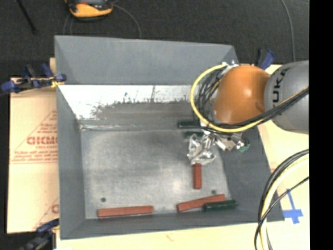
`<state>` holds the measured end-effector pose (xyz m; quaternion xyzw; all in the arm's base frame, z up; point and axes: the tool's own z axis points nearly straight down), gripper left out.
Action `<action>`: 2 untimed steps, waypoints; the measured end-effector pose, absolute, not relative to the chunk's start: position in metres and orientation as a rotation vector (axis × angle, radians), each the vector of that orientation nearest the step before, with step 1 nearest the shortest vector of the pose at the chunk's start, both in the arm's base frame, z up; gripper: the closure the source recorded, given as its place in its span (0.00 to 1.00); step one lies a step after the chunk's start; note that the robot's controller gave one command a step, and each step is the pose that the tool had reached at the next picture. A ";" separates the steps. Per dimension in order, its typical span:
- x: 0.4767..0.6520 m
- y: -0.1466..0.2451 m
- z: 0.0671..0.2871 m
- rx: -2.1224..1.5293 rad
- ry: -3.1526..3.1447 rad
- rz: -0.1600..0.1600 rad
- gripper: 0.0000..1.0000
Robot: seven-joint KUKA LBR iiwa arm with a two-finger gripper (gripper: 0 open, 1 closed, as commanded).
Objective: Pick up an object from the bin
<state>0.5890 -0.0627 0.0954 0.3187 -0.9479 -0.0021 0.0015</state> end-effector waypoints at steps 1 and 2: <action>0.556 -0.107 0.156 1.280 -2.868 -0.005 1.00; 0.543 -0.114 0.199 1.036 -2.969 0.001 1.00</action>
Offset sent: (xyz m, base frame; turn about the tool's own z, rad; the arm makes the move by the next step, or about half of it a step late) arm -0.0359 -0.0360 0.1498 0.3327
